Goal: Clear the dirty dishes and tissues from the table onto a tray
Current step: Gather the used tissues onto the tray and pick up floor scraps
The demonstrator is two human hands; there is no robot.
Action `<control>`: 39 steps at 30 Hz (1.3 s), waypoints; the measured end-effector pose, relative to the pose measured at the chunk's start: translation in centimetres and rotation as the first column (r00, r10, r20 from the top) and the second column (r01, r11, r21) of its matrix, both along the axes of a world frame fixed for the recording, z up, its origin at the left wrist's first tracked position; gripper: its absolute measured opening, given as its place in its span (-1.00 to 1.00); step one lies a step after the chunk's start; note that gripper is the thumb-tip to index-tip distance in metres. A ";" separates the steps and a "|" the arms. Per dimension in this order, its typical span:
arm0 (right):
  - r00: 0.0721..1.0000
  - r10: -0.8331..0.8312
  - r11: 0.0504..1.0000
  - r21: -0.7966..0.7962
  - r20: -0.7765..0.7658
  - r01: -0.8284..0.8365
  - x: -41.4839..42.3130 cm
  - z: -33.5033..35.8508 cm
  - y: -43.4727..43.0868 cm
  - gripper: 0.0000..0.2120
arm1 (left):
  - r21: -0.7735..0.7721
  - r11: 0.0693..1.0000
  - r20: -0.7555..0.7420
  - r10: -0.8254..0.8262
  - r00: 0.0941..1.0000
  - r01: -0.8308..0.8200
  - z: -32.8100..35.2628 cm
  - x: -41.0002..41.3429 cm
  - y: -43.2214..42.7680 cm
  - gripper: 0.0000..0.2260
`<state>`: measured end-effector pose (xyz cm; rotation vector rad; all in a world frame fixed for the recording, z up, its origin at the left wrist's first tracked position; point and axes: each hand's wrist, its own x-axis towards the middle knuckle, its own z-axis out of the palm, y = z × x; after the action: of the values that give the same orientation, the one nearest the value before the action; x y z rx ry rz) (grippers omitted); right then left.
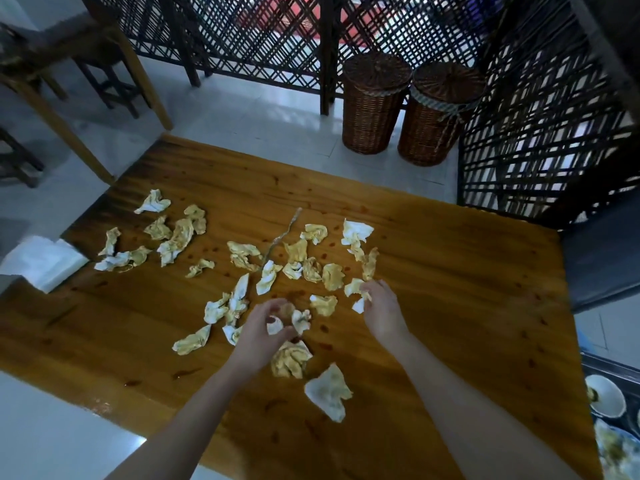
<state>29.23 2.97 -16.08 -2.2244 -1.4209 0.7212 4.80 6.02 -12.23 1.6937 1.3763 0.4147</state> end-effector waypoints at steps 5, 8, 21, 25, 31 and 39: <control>0.992 0.100 0.993 -0.065 0.078 -0.095 -0.9 -0.7 2.9 -0.31 | -0.017 1.000 0.010 -0.001 1.000 0.001 -0.5 -0.9 2.9 -0.58; 0.959 0.203 0.955 -0.257 0.198 -0.149 -0.9 -1.7 3.7 -0.08 | -0.025 1.000 0.019 -0.009 1.000 0.009 -1.1 -1.4 3.8 -0.59; 0.894 0.247 0.942 -0.311 0.373 -0.130 -1.7 -3.1 4.5 -0.38 | -0.098 0.995 0.040 -0.022 0.999 0.026 -2.7 -2.7 6.4 -0.59; 0.919 0.182 0.964 -0.248 0.351 -0.096 -2.5 -2.9 3.6 -0.58 | -0.117 0.993 0.060 -0.025 0.998 0.032 -2.6 -2.6 6.7 -0.60; 0.972 0.024 0.995 -0.103 0.233 0.000 -2.3 -1.6 2.8 -0.66 | -0.112 0.992 0.077 -0.042 0.996 0.050 -2.3 -2.4 6.9 -0.63; 0.989 -0.117 0.990 0.090 0.088 0.109 -1.6 1.5 -0.1 -0.69 | -0.089 0.986 0.066 -0.136 0.989 0.141 -1.4 0.0 6.8 -0.64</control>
<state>27.59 2.87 -14.53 -2.2773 -1.3294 0.5164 4.78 12.77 -13.60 1.6750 1.2079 0.3147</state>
